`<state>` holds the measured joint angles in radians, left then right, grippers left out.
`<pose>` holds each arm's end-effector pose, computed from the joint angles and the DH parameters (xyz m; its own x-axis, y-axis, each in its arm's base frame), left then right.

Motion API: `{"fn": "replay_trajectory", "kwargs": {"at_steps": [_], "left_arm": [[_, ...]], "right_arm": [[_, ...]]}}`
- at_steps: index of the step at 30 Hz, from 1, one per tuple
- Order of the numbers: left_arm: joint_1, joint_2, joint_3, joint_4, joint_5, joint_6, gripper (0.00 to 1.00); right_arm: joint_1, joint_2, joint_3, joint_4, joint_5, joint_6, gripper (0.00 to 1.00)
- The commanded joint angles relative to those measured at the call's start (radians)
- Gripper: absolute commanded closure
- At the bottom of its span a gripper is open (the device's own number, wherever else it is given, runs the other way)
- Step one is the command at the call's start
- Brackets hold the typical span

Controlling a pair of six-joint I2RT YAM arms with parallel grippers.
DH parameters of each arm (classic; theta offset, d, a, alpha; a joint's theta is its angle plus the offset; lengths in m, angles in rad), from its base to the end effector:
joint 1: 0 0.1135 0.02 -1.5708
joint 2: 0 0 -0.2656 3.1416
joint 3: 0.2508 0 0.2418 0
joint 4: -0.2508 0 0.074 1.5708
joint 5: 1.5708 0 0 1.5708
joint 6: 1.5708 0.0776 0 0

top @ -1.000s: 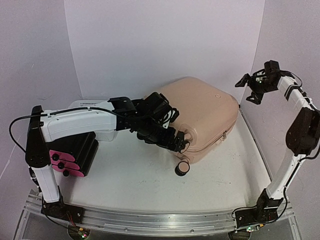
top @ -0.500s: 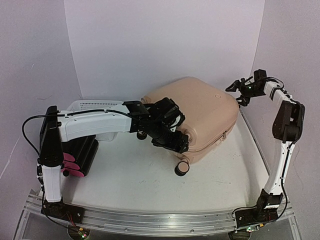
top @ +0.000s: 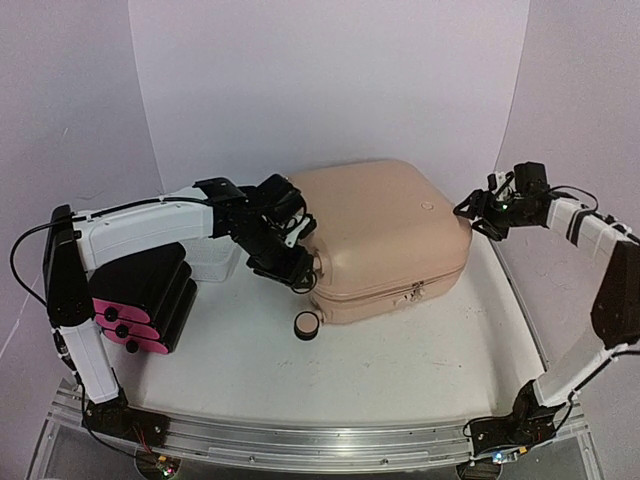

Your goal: Open, take out, and arrange the luggage

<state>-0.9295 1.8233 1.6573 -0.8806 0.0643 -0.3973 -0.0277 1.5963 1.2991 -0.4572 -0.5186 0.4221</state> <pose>0.2371 -0.3260 0.2601 -0.7944 0.4187 -0.4400 0.5547 0.7951 -0.2450 0.3723 0.0282 0.2710 -0.7626 0.3771 -0.5257 -0.0269 0.7933 0.6082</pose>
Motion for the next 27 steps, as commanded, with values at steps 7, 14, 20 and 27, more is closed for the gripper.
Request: {"fn": "replay_trajectory", "kwargs": {"at_steps": [7,14,20,27], "left_arm": [[0.159,0.035,0.046,-0.032,-0.305,0.1,0.47],[0.179,0.004,0.06,-0.034,-0.15,0.077,0.52],[0.143,-0.116,-0.026,-0.025,-0.019,0.023,0.37],[0.182,-0.255,0.001,-0.005,0.075,-0.009,0.01]], "right_arm": [[0.253,-0.46,-0.458,-0.345,-0.091,0.104,0.26],[0.253,-0.518,-0.369,-0.477,0.101,-0.009,0.06],[0.178,-0.306,-0.007,-0.477,0.16,-0.044,0.02],[-0.035,0.149,0.491,-0.477,-0.042,-0.034,0.02]]}}
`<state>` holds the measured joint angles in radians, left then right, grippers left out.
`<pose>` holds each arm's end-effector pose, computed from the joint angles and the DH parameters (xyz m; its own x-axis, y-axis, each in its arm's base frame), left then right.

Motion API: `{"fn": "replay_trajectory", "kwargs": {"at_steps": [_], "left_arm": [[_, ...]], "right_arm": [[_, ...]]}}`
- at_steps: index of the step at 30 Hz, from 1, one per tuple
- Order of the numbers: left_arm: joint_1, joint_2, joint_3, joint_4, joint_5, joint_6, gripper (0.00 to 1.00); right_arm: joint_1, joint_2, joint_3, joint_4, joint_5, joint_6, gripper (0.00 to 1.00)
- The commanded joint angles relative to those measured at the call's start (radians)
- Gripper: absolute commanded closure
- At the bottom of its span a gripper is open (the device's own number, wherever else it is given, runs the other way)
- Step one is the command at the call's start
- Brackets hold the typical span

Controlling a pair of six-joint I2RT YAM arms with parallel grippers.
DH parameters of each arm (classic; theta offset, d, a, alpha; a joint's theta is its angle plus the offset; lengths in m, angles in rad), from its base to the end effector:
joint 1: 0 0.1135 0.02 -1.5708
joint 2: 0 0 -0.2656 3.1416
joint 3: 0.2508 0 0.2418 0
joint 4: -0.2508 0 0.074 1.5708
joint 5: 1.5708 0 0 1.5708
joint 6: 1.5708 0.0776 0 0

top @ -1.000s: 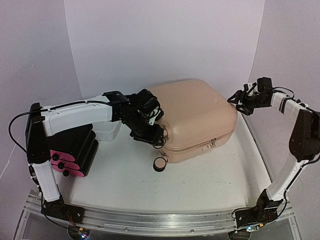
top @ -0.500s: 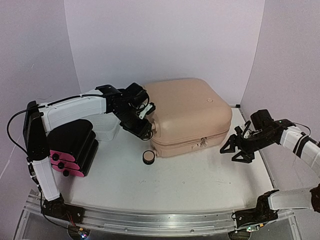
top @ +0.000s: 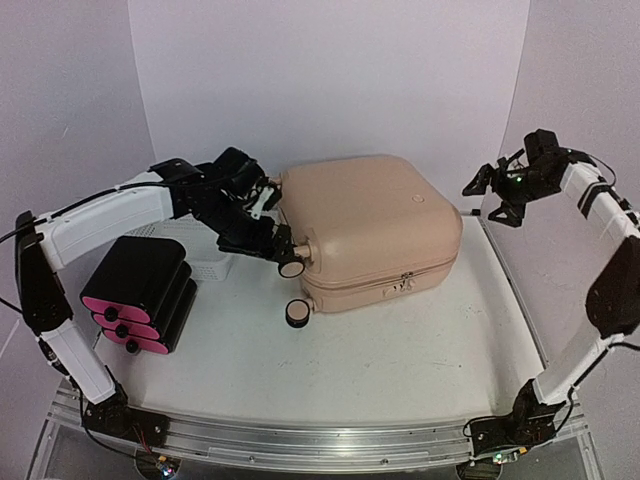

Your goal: Open, take out, and arrange the luggage

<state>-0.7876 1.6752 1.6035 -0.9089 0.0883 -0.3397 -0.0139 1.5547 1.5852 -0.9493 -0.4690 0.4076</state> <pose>0.2561 -0.2669 0.2950 -0.7994 0.3326 -0.5003 0.5029 0.8260 -0.2545 0.3354 0.0304 0.3323 -0.8335 0.3652 -0.4146 0.0747 0.8180 0.5704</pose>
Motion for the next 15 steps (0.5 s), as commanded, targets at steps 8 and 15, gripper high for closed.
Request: {"fn": "replay_trajectory", "kwargs": {"at_steps": [8,15], "left_arm": [[0.149,0.113,0.297,0.041,0.132,-0.184,0.0],[0.163,0.342,0.488,0.065,0.081,-0.201,0.01]], "right_arm": [[-0.051,0.535,0.575,0.023,-0.286,-0.014,0.02],[-0.038,0.649,0.57,0.142,-0.413,-0.002,0.02]]}}
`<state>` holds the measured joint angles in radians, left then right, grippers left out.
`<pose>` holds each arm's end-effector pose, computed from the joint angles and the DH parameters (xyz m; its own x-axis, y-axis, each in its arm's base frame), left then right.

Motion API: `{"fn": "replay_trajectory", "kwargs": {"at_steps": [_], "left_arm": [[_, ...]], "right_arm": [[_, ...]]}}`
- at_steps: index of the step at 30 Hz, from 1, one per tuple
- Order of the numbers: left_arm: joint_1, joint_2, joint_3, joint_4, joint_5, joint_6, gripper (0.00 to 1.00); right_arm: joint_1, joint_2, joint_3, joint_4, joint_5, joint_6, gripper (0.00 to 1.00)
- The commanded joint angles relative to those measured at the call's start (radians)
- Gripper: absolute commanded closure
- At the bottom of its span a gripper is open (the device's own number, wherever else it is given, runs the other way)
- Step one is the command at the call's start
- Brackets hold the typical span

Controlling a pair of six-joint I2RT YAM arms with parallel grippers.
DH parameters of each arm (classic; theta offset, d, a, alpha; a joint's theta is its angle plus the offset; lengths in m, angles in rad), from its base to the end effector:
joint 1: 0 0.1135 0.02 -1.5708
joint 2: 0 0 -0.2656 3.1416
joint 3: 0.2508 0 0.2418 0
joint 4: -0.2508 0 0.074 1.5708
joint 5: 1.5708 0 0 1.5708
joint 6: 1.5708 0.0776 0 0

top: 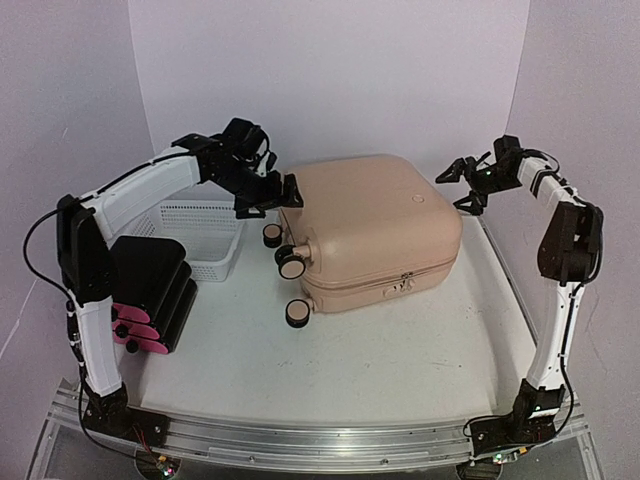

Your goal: Open, take out, and arrange the luggage

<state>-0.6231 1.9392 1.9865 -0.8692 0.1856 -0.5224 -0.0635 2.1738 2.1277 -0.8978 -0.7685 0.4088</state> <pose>0.3563 -0.2737 0.3222 -0.8525 0.0088 -0.5226 0.2887 0.8414 -0.4568 0.4860 0.0231 0.2763 -0.8852 0.3427 -0.3145 -0.0102 0.6617 0.7497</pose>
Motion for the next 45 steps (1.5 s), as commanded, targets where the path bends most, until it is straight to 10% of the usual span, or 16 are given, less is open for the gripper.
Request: {"fn": "replay_trajectory", "kwargs": {"at_steps": [1,9,26,35,45], "left_arm": [[-0.001,0.105,0.126,0.027,-0.016,-0.008,0.01],[-0.034,0.256,0.224,0.043,0.1,0.016,0.02],[-0.138,0.203,0.069,0.073,0.086,0.062,0.04],[-0.069,0.315,0.325,0.004,0.15,0.167,0.02],[-0.069,-0.098,0.099,-0.118,-0.064,0.262,0.01]], "right_arm": [[0.017,0.038,0.022,0.093,-0.124,-0.011,0.02],[0.115,-0.019,-0.178,0.107,-0.148,-0.099,0.03],[0.326,-0.803,-1.148,0.336,0.014,0.185,0.08],[0.336,-0.916,-1.145,0.182,0.067,0.109,0.04],[0.338,-1.004,-1.055,-0.101,0.248,-0.03,0.03]]}}
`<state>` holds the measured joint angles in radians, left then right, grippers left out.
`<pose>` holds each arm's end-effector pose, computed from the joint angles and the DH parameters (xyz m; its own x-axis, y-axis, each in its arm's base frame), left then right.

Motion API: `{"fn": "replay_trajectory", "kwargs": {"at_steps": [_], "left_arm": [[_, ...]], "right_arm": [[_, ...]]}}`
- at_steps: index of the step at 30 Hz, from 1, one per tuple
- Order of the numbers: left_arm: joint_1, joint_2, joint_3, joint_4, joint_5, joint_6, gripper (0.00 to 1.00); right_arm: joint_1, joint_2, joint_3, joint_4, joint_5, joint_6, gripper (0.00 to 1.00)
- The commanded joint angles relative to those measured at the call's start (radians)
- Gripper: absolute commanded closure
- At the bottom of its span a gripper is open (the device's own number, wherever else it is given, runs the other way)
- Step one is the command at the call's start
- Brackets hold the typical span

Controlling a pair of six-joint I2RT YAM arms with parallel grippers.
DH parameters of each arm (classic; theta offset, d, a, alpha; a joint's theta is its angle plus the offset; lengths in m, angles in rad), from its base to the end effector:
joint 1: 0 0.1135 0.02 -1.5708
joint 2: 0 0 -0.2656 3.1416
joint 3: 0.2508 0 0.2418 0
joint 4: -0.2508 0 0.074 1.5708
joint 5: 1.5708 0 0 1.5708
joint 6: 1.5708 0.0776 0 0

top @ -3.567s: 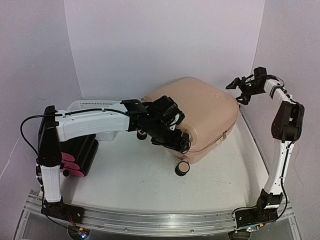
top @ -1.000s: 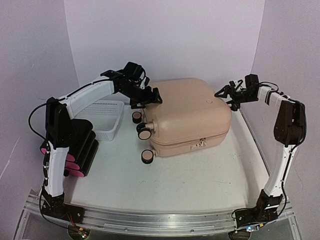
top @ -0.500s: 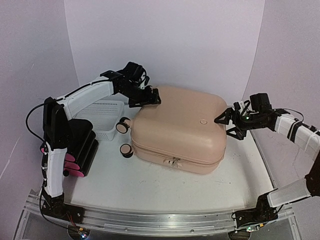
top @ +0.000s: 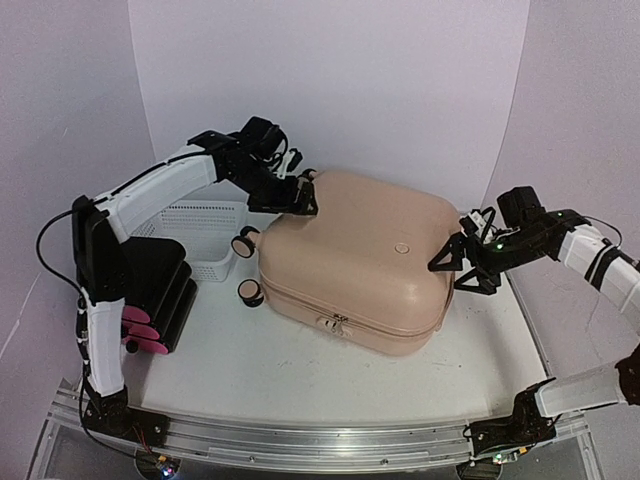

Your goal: Open, take out, and arrange the luggage

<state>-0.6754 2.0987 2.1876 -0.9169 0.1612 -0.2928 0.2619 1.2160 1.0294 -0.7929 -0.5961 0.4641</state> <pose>0.3697 -0.3121 0.3126 -0.7530 0.2382 -0.6134 0.5060 0.8055 -0.3084 0.2264 0.1058 0.2633 -0.9483 0.1293 -0.2898 -0.1029 0.7385 0.6663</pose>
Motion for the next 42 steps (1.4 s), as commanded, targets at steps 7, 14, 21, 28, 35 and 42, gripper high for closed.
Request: {"fn": "replay_trajectory", "kwargs": {"at_steps": [7,14,21,28,35,42], "left_arm": [[-0.132,-0.617,-0.561,0.067,-0.015,-0.081,0.03],[-0.306,-0.812,-0.999,0.414,-0.035,-0.236,0.01],[-0.506,-0.8,-1.183,0.675,-0.258,-0.209,0.01],[-0.6,-0.722,-1.31,0.91,-0.407,-0.121,0.1],[-0.601,-0.642,-1.316,0.974,-0.44,-0.097,0.34],[-0.601,-0.545,-1.301,1.066,-0.443,-0.079,0.5]], "right_arm": [[0.048,-0.088,0.088,-0.287,0.098,-0.056,0.05],[0.218,-0.1,0.089,-0.228,0.175,0.057,0.08],[0.329,-0.063,0.106,-0.212,0.317,0.107,0.11],[0.414,-0.009,0.151,-0.229,0.39,0.097,0.12],[0.428,-0.016,0.143,-0.233,0.42,0.086,0.11],[0.427,-0.038,0.126,-0.235,0.427,0.085,0.11]]}}
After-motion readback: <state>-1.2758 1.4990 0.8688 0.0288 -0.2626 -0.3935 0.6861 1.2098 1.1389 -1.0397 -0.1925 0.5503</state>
